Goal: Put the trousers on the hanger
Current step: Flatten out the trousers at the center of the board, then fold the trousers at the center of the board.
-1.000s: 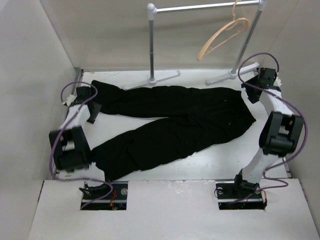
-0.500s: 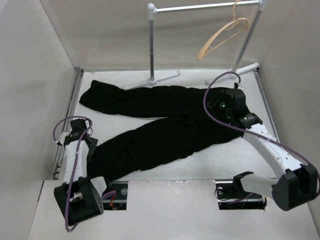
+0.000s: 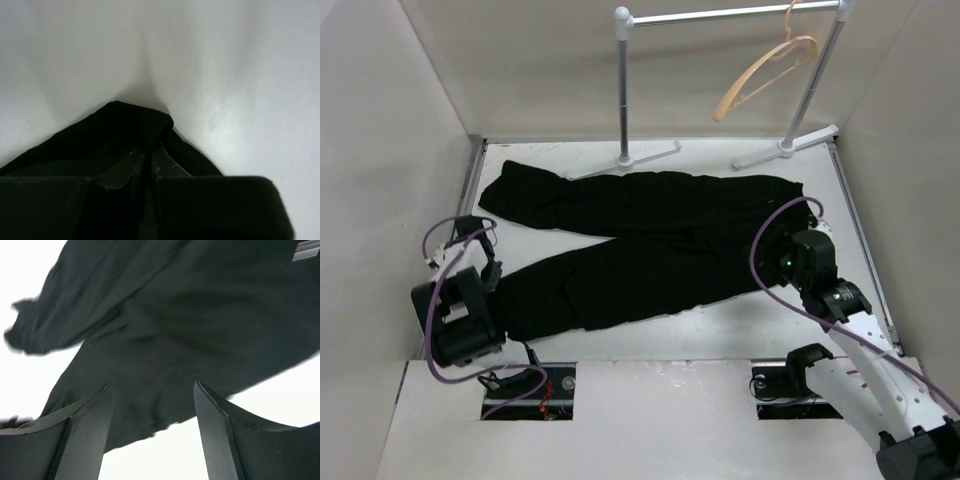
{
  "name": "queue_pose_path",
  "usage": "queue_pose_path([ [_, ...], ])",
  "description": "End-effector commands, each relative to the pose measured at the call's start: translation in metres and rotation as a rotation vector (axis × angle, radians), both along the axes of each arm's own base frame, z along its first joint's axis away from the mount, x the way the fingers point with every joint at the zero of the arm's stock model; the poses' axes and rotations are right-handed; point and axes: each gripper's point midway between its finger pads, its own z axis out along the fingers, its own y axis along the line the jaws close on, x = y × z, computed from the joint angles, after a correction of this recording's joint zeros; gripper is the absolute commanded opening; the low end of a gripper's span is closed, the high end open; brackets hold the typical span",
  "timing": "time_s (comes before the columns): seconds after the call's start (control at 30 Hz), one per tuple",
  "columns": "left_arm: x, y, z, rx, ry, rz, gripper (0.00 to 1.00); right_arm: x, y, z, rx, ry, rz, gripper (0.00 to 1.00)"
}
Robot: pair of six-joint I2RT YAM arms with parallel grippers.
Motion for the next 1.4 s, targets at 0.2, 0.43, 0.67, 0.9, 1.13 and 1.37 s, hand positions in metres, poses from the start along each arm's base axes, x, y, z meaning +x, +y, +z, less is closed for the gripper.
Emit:
queue_pose_path([
  [0.2, 0.108, 0.037, 0.068, 0.177, -0.116, -0.081, 0.3, -0.005, -0.091, -0.04, -0.078, 0.151, -0.342, 0.7],
  [0.43, 0.071, 0.004, 0.071, 0.138, -0.192, -0.098, 0.44, 0.023, -0.139, -0.049, -0.093, 0.202, -0.508, 0.55],
  [0.67, -0.004, -0.022, 0.055, 0.016, -0.171, -0.063, 0.44, 0.027, -0.156, -0.07, -0.05, 0.226, -0.59, 0.58],
  [0.9, -0.048, -0.019, 0.029, -0.034, -0.103, 0.044, 0.46, 0.049, -0.152, -0.103, -0.009, 0.285, -0.585, 0.55],
  [1.13, -0.05, -0.026, 0.008, -0.122, -0.113, 0.116, 0.46, 0.066, -0.148, -0.121, 0.039, 0.306, -0.579, 0.52],
  [1.37, -0.066, -0.028, -0.02, -0.14, -0.085, 0.162, 0.32, 0.076, -0.147, -0.129, 0.082, 0.331, -0.589, 0.2],
])
